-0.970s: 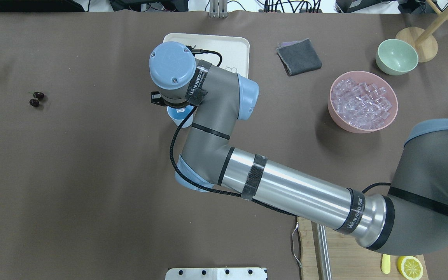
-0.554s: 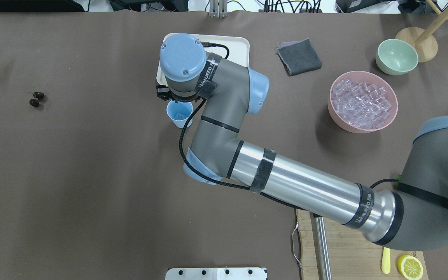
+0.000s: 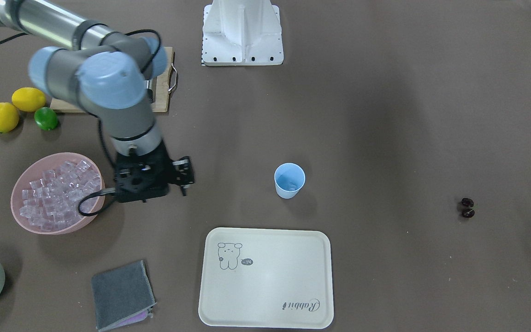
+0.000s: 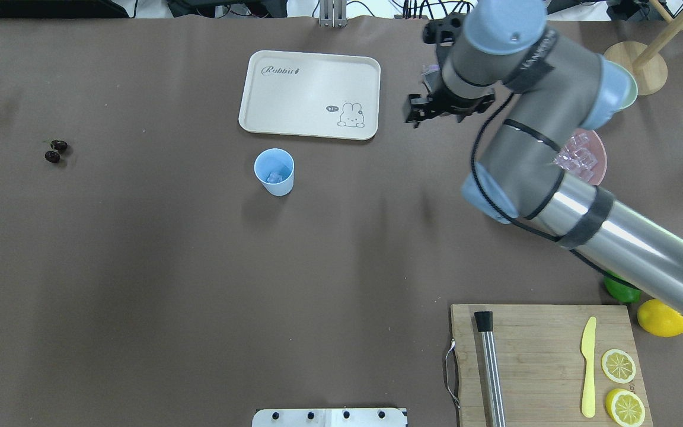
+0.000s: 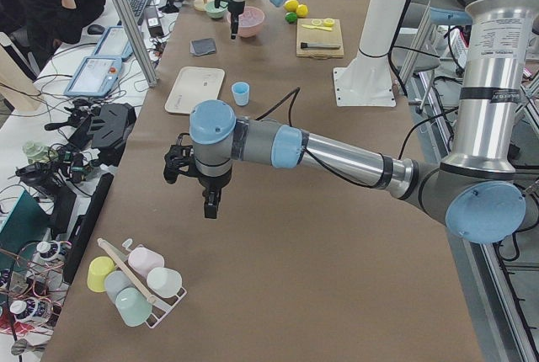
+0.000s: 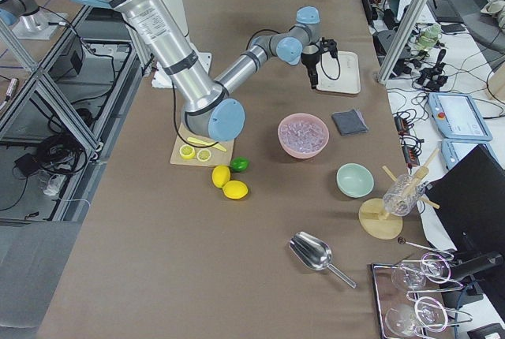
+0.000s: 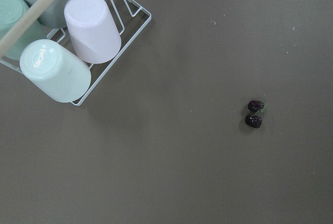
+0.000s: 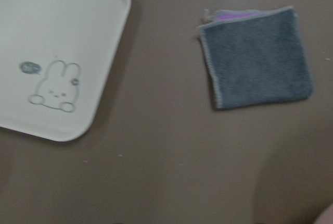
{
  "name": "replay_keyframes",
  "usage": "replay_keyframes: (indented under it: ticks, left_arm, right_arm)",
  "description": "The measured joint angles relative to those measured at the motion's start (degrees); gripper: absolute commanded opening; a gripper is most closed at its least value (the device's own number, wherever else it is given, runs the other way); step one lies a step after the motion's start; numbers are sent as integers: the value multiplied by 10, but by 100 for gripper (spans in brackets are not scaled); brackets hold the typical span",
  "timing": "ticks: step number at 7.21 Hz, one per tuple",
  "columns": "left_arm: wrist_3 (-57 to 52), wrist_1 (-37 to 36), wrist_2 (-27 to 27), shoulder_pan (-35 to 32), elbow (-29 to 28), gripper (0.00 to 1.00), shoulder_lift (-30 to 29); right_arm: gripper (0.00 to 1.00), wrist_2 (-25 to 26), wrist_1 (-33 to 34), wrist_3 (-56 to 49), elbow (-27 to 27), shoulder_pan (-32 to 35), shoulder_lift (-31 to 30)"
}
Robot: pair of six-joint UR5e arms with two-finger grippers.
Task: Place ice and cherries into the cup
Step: 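Move the right gripper back into the pink bowl of ice, then grasp another ice cube with the right gripper and lift it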
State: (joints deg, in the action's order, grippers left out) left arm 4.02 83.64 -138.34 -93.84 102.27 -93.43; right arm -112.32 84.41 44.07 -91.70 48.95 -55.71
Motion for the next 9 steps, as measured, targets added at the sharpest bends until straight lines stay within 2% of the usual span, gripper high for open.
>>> replay_keyframes:
  ticks: [1, 3, 4, 6, 7, 9]
  left_arm:
    - [0, 0, 0, 0, -1, 98, 0]
    - [-1, 1, -1, 0, 2, 98, 2]
    - [-1, 1, -1, 0, 2, 98, 2]
    - [-1, 1, 0, 0, 1, 98, 3]
    - [-1, 1, 0, 0, 1, 98, 4]
    - [-1, 1, 0, -1, 2, 98, 4]
  right_arm:
    - [89, -19, -1, -81, -16, 32, -48]
    - [86, -47, -7, -148, -18, 54, -93]
    - [79, -61, -31, -155, -8, 56, -113]
    - [68, -92, -137, -151, 34, 58, -146]
    - [56, -99, -160, -145, 44, 58, -151]
    - [54, -106, -172, -138, 50, 59, -157]
